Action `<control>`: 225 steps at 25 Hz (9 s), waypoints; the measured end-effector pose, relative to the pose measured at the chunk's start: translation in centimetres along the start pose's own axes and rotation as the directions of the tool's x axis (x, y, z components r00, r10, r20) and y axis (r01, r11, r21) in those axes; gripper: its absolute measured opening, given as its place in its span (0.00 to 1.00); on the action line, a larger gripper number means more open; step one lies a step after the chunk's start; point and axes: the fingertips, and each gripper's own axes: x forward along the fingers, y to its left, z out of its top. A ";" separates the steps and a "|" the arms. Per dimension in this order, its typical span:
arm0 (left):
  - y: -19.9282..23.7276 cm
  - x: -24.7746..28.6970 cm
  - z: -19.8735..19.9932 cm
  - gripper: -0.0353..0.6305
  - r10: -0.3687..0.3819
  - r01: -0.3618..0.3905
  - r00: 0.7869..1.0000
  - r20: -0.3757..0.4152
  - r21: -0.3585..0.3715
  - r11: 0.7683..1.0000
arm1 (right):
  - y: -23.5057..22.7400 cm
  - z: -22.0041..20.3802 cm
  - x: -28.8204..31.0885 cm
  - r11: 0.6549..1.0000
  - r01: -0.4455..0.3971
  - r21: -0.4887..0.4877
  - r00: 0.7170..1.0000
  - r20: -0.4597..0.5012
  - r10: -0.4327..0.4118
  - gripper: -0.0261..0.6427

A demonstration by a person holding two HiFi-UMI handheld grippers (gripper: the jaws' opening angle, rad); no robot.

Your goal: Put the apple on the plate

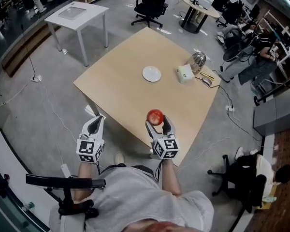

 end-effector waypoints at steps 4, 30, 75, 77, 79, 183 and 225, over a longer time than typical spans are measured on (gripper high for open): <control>1.9 0.7 0.0 0.08 -0.009 0.009 1.000 0.005 -0.003 1.000 | 0.7 0.0 1.5 1.000 0.010 0.000 1.000 -0.001 -0.010 0.60; 7.2 6.5 -0.1 0.08 -0.014 0.013 1.000 -0.009 -0.033 0.999 | -1.2 0.4 8.8 0.999 0.041 0.018 0.999 -0.031 -0.040 0.60; 9.5 24.0 -5.5 0.08 -0.147 0.133 0.967 -0.209 -0.080 0.988 | -16.1 -6.1 25.6 0.984 0.179 -0.019 0.968 -0.176 -0.179 0.60; 9.5 24.5 -5.8 0.08 -0.150 0.134 0.964 -0.219 -0.084 0.987 | -16.8 -6.4 26.6 0.982 0.181 -0.056 0.964 -0.186 -0.188 0.60; 9.5 24.8 -6.1 0.08 -0.152 0.136 0.962 -0.229 -0.084 0.987 | -17.5 -6.5 27.5 0.981 0.180 -0.071 0.963 -0.189 -0.190 0.60; 9.7 29.3 -8.7 0.08 -0.151 0.117 0.944 -0.294 -0.131 0.984 | -25.6 -10.1 38.4 0.987 0.157 -0.029 0.950 -0.269 -0.159 0.64; 6.4 22.5 -2.2 0.08 -0.150 0.144 0.977 -0.152 -0.049 0.988 | -18.6 -3.4 27.1 0.990 0.142 -0.021 0.976 -0.162 -0.143 0.60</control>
